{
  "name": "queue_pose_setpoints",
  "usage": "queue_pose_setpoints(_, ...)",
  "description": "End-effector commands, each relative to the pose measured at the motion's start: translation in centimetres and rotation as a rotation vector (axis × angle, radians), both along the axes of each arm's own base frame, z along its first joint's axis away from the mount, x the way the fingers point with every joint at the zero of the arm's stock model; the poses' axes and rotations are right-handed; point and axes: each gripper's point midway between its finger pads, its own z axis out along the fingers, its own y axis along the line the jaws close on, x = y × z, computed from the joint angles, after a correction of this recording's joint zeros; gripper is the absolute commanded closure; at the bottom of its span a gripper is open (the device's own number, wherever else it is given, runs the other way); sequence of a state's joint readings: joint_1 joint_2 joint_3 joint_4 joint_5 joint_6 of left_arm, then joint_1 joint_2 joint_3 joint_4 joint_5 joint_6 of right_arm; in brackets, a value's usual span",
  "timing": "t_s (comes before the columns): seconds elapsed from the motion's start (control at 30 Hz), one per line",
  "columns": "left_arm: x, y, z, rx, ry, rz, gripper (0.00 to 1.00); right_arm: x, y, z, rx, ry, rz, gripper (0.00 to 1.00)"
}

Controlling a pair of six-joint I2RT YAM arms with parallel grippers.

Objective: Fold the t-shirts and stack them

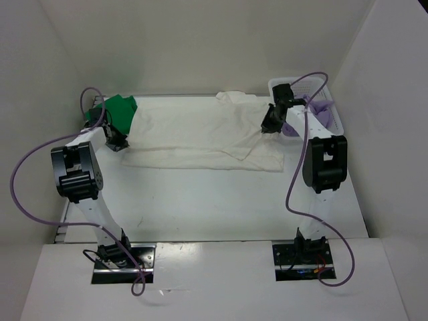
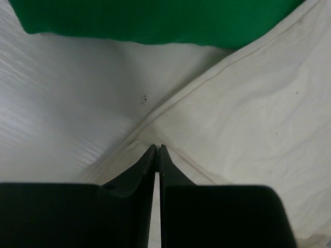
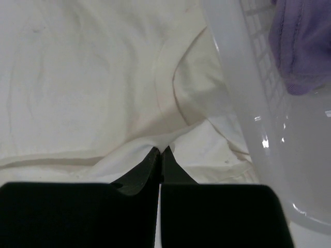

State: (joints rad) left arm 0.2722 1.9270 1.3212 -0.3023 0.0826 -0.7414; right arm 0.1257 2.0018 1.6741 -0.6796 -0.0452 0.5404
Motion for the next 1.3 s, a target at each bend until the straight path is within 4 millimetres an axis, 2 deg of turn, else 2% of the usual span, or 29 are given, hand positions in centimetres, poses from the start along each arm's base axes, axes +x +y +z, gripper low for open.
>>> queue_pose_setpoints(0.0, 2.0, 0.6, 1.3, 0.016, -0.062, 0.017, 0.88, 2.7, -1.2, 0.8, -0.033, -0.075, -0.023, 1.00)
queue_pose_setpoints(0.07, 1.8, 0.6, 1.5, 0.017, -0.065, 0.017, 0.77, 2.9, -1.2, 1.0, -0.032, -0.086, -0.023, 1.00)
queue_pose_setpoints(0.1, 2.0, 0.5, 3.1, 0.022, -0.114, 0.011, 0.66, 3.3, -1.1, 1.5, -0.030, -0.101, -0.024, 0.99)
queue_pose_setpoints(0.13, 2.0, 0.5, 3.9, 0.028, -0.135, 0.011, 0.61, 3.7, -0.9, 2.6, -0.018, -0.130, -0.018, 0.97)
queue_pose_setpoints(0.17, 1.8, 0.4, 5.5, 0.037, -0.169, 0.011, 0.56, 3.7, -0.7, 3.1, -0.004, -0.138, -0.020, 0.91)
queue_pose_setpoints(0.27, 1.1, 0.3, 7.3, 0.060, -0.202, -0.006, 0.33, 3.5, -0.7, 5.9, 0.003, -0.194, -0.021, 0.86)
queue_pose_setpoints(0.3, 1.0, 0.5, 8.8, 0.079, -0.233, 0.002, 0.25, 3.4, -0.7, 6.5, 0.005, -0.211, -0.021, 0.77)
queue_pose_setpoints(0.33, 0.1, 0.3, 8.1, 0.081, -0.208, -0.008, 0.10, 2.9, -0.8, 7.8, 0.008, -0.233, -0.021, 0.71)
queue_pose_setpoints(0.37, -0.4, 0.4, 8.8, 0.100, -0.220, -0.009, 0.05, 2.6, -0.8, 8.3, 0.009, -0.243, -0.021, 0.67)
queue_pose_setpoints(0.43, -1.5, 0.1, 8.2, 0.096, -0.206, -0.009, 0.02, 1.4, -0.6, 8.6, 0.025, -0.239, -0.007, 0.55)
queue_pose_setpoints(0.47, -2.9, -0.3, 7.1, 0.088, -0.178, -0.010, 0.04, 0.4, -0.5, 9.3, 0.036, -0.253, 0.000, 0.53)
queue_pose_setpoints(0.53, -4.5, -0.5, 5.7, 0.069, -0.145, -0.007, 0.20, -0.9, -0.6, 9.6, 0.043, -0.257, -0.007, 0.51)
queue_pose_setpoints(0.57, -5.0, -0.2, 5.2, 0.061, -0.140, 0.012, 0.34, -1.8, -0.7, 11.2, 0.047, -0.298, -0.006, 0.56)
queue_pose_setpoints(0.6, -6.3, -0.2, 3.6, 0.049, -0.097, 0.022, 0.47, -3.2, -0.7, 9.7, 0.051, -0.266, -0.001, 0.68)
queue_pose_setpoints(0.63, -6.7, -0.7, 3.0, 0.022, -0.086, 0.017, 0.62, -4.2, -0.6, 9.5, 0.058, -0.257, 0.006, 0.87)
queue_pose_setpoints(0.7, -7.4, -0.7, 1.7, -0.027, -0.062, 0.046, 0.69, -6.7, -0.9, 8.6, 0.057, -0.243, 0.006, 1.00)
queue_pose_setpoints(0.73, -8.5, -0.7, 0.6, -0.055, -0.034, 0.068, 0.71, -7.6, -1.0, 8.1, 0.055, -0.231, 0.006, 1.00)
queue_pose_setpoints(0.77, -8.3, -0.8, 0.2, -0.086, -0.047, 0.071, 0.71, -8.5, -1.1, 7.5, 0.054, -0.217, 0.006, 1.00)
queue_pose_setpoints(0.83, -8.3, -0.6, -0.4, -0.110, -0.055, 0.101, 0.61, -10.5, -0.9, 5.8, 0.071, -0.179, 0.008, 1.00)
queue_pose_setpoints(0.87, -8.4, -0.9, -0.6, -0.123, -0.057, 0.103, 0.49, -11.5, -0.8, 4.1, 0.083, -0.132, 0.008, 1.00)
queue_pose_setpoints(0.93, -7.8, -0.9, -0.7, -0.140, -0.086, 0.120, 0.47, -12.1, -0.2, 4.1, 0.116, -0.140, 0.021, 0.99)
queue_pose_setpoints(0.97, -7.6, -1.0, -0.9, -0.148, -0.090, 0.114, 0.44, -12.9, 0.0, 3.1, 0.130, -0.109, 0.032, 0.94)
queue_pose_setpoints(1.03, -7.1, -1.1, -1.1, -0.171, -0.098, 0.131, 0.43, -12.9, 0.1, 3.2, 0.136, -0.116, 0.025, 0.87)
queue_pose_setpoints(1.07, -7.0, -1.3, -1.5, -0.183, -0.094, 0.123, 0.43, -13.5, 0.2, 2.4, 0.144, -0.092, 0.031, 0.82)
queue_pose_setpoints(1.13, -6.7, -1.4, -1.9, -0.197, -0.097, 0.126, 0.52, -13.7, 0.2, 2.3, 0.145, -0.098, 0.031, 0.73)
queue_pose_setpoints(1.17, -6.5, -1.3, -2.2, -0.199, -0.090, 0.127, 0.64, -13.9, 0.2, 2.0, 0.144, -0.089, 0.031, 0.71)
queue_pose_setpoints(1.2, -6.7, -1.2, -2.4, -0.193, -0.080, 0.134, 0.71, -13.8, -0.1, 1.9, 0.133, -0.091, 0.023, 0.68)
queue_pose_setpoints(1.23, -6.3, -1.0, -2.0, -0.190, -0.090, 0.133, 0.86, -13.7, -0.4, 1.9, 0.118, -0.093, 0.012, 0.66)
queue_pose_setpoints(1.27, -6.3, -1.0, -2.0, -0.190, -0.090, 0.133, 0.91, -14.0, -0.5, 1.4, 0.114, -0.080, -0.001, 0.63)
